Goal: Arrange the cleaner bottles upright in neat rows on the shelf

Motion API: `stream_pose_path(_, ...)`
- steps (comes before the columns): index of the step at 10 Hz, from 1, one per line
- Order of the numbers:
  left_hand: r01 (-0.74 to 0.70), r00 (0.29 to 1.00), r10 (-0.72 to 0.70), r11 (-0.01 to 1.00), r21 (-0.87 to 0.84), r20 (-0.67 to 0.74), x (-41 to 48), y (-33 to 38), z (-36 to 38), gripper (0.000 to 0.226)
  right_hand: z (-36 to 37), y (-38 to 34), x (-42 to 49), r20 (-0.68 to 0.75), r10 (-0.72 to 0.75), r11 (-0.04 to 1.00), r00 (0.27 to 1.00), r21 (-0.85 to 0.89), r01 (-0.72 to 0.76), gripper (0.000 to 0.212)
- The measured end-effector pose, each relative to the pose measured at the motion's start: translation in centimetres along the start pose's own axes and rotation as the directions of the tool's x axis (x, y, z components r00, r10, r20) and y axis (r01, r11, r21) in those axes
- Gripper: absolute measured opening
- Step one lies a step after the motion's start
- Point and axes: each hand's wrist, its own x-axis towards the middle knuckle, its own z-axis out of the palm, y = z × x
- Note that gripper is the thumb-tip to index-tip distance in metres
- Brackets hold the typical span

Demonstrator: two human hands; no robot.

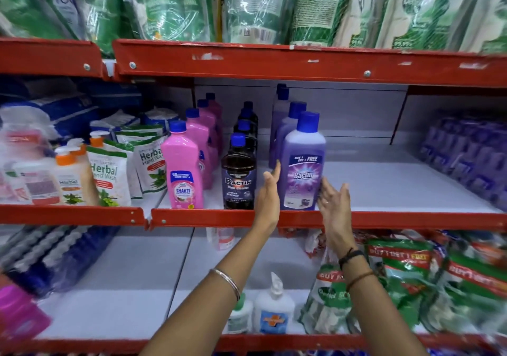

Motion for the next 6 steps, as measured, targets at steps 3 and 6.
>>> stream_pose_path(3, -0.003, 0.999, 0.004, 1.000, 0.026, -0.038, 0.0, -0.4, 0.5, 0.058, -1.6, -0.3, 0.7, 0.072, 0.070, 0.997, 0.995, -0.030, -0.068, 0.065)
stream_pose_path(6, -0.356, 0.929, 0.363, 0.930, 0.091, -0.077, -2.8, 5.7, -1.0, 0.044, 0.7, -5.3, -1.4, 0.000, -0.249, 0.959, 0.968, -0.138, 0.247, 0.053)
